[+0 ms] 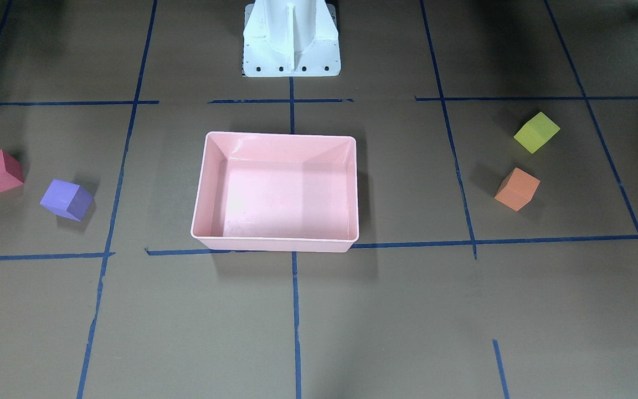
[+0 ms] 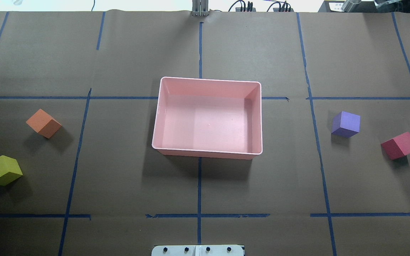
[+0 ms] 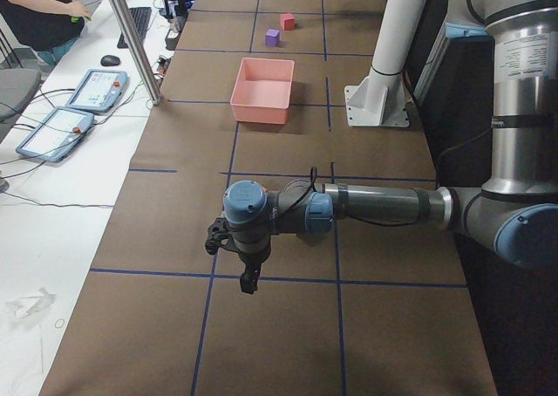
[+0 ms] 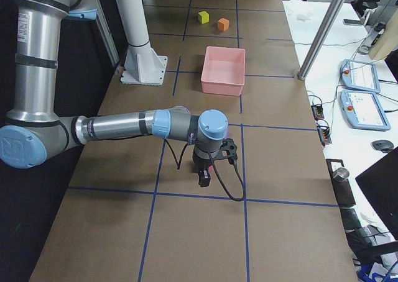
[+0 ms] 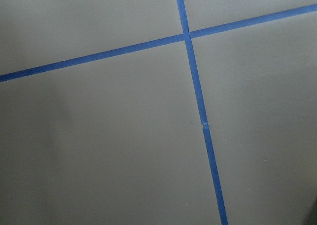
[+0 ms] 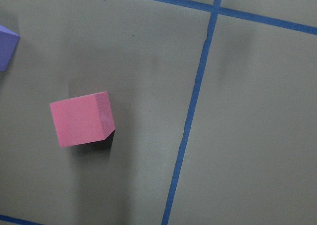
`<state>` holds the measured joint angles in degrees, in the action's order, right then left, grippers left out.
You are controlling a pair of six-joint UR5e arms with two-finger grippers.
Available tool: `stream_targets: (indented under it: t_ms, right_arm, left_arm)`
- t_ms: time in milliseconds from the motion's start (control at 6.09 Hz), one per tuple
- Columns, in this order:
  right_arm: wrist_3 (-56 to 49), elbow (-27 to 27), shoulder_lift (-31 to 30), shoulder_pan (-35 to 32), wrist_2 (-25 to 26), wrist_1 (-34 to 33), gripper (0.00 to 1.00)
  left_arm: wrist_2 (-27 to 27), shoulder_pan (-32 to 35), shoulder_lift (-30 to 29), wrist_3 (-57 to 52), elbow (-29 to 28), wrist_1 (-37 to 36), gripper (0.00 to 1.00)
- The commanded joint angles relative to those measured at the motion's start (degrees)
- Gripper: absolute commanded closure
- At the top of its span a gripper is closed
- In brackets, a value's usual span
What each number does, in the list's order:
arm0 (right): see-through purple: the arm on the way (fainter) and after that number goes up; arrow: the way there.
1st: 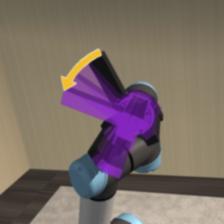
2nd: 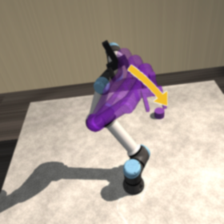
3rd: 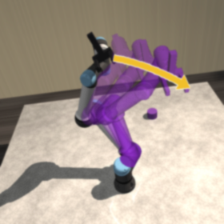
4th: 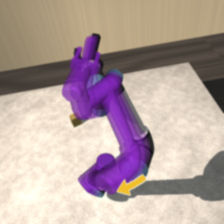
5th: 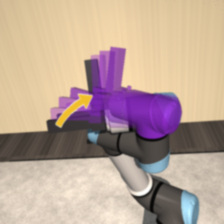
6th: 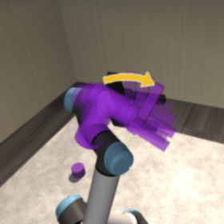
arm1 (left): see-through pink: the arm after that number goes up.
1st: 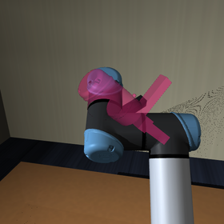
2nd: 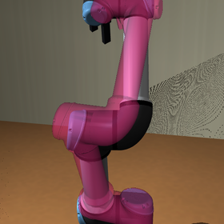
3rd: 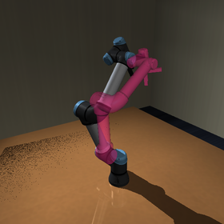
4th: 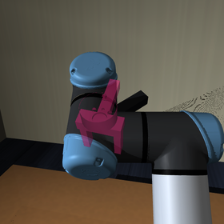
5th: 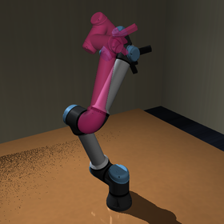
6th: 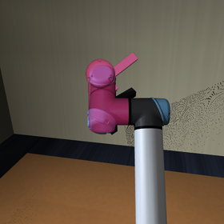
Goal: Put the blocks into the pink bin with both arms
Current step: 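Move the right gripper toward the red-pink cube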
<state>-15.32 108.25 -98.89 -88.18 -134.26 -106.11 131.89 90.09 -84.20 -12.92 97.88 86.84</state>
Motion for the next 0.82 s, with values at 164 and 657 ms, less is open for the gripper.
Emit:
stream_targets:
  t_ms: [164, 657]
  right_arm:
    - [2.3, 0.1, 0.3, 4.9, -0.3, 7.8, 0.0]
    - [22.6, -3.9, -0.9, 14.3, -0.1, 30.7, 0.0]
  left_arm:
    - [-0.1, 0.0, 2.5, -0.4, 3.0, 0.0, 0.0]
    - [0.3, -0.1, 2.7, -0.4, 3.1, 0.2, 0.0]
